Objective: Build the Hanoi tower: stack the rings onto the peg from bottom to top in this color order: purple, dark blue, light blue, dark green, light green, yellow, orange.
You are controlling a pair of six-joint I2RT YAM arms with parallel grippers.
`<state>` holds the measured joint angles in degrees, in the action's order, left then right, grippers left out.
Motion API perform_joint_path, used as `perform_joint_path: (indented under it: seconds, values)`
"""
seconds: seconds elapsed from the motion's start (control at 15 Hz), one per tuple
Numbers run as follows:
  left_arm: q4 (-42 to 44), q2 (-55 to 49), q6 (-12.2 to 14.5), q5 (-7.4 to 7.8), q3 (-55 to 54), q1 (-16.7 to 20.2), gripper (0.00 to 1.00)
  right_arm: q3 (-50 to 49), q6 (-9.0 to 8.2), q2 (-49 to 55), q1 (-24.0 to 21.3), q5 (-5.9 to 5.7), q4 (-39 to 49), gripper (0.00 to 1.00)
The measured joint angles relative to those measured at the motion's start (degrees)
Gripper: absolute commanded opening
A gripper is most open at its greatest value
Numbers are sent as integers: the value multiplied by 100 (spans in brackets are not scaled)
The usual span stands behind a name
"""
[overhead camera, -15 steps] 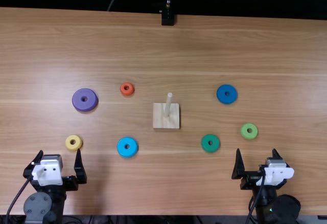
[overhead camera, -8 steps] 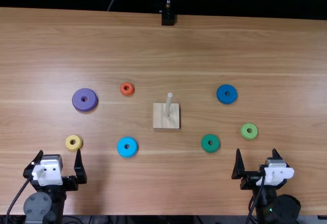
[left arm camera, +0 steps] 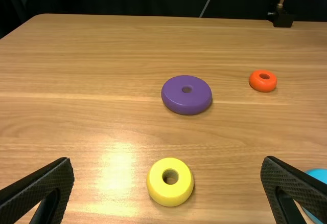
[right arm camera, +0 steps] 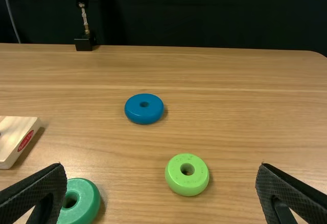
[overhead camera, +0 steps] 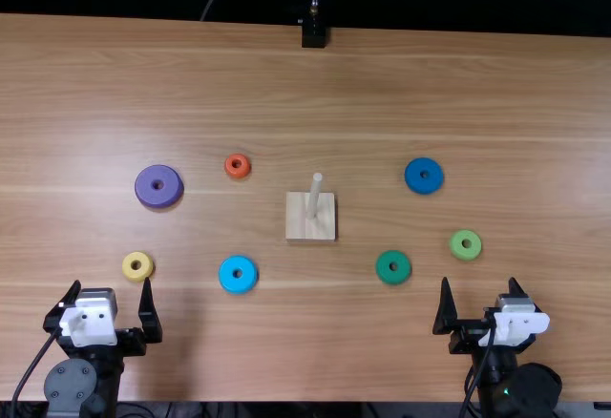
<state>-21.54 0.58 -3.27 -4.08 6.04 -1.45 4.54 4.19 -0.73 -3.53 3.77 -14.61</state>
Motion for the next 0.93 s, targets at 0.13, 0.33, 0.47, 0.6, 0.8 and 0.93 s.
perform_joint_path:
  seconds: [0.13, 0.33, 0.47, 0.6, 0.8, 0.93]
  values:
    - [59, 0, 2, 142, 0, 0, 100, 0, 0, 0, -2, 2, -2, 100]
    - [0, 2, 7, 614, 116, 0, 100, 0, -2, 0, 0, 2, -2, 100]
    - [-48, 402, 2, 754, 664, 7, 100, 0, -2, 0, 0, 4, 0, 100]
    - [-37, 1231, 4, 763, 1567, 7, 100, 0, 0, 0, 0, 2, 0, 100]
    - [-190, 2938, 4, 778, 3213, 96, 100, 0, 2, 0, 0, 2, 0, 100]
    - [-1084, 4247, 4, 780, 4190, 330, 100, 0, 0, 0, 0, 2, -2, 100]
